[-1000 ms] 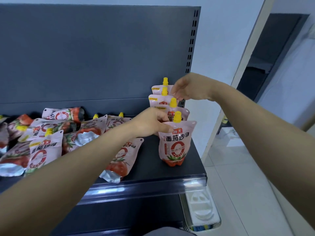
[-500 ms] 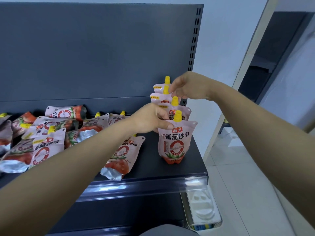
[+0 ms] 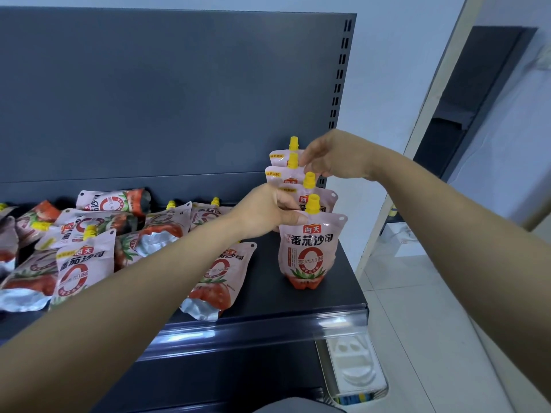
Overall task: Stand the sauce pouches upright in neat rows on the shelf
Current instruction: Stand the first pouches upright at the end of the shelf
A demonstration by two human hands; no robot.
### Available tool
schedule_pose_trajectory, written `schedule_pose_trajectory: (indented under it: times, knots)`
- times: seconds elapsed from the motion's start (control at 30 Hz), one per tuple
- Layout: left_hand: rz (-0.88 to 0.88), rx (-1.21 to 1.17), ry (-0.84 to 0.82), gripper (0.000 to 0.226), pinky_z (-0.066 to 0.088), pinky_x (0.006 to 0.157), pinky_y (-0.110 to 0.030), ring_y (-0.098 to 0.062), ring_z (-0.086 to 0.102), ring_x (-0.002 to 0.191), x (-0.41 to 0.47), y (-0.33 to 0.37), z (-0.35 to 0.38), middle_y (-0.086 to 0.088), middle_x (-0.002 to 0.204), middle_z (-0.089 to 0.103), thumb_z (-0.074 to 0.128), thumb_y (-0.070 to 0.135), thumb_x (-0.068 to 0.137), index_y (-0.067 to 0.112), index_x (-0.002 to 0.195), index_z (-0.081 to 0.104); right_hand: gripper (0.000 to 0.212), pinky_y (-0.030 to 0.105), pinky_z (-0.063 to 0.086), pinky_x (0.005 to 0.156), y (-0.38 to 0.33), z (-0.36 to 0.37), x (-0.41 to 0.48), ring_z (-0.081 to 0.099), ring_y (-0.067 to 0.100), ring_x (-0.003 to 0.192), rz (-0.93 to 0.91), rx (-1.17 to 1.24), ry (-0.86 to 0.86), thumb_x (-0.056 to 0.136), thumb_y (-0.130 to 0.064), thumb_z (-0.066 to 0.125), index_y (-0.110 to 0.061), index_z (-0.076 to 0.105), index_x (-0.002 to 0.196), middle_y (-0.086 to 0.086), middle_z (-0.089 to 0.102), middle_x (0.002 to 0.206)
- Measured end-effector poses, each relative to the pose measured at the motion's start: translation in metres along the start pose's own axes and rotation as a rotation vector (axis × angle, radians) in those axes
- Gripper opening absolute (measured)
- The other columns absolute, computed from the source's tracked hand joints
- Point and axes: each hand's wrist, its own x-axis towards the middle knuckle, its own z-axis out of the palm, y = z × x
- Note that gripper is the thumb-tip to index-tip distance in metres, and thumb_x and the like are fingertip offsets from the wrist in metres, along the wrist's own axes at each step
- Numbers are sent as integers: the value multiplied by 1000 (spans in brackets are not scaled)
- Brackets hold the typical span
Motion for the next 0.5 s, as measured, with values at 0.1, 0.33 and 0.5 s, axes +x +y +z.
schedule_pose_trajectory:
  times: [0.1, 0.33, 0.5]
  knots:
    - [23, 18, -17, 21, 50, 95, -45, -23, 63, 105, -3, 0, 0, -1, 87, 74, 71, 24, 80, 9, 94, 74, 23, 34, 45, 97, -1, 2, -1, 54, 16, 98, 0, -15, -4, 92, -5, 54, -10, 70, 108, 0, 59, 106]
    - [67, -21, -33, 18, 50, 88, -20, -11, 65, 94, -13, 11, -19, 0, 98, 72, 69, 18, 81, 12, 98, 73, 24, 26, 41, 90, -7, 0, -6, 54, 14, 99, -10, -44, 31, 92, -9, 57, -9, 68, 113, 5, 64, 121]
    - [-13, 132, 44, 16, 47, 78, -11, -9, 64, 86, -24, -3, -60, -2, 97, 72, 71, 15, 80, 13, 96, 71, 27, 22, 42, 84, -34, 6, -9, 59, 15, 99, -108, -143, 116, 91, -11, 57, -10, 66, 117, 5, 67, 117]
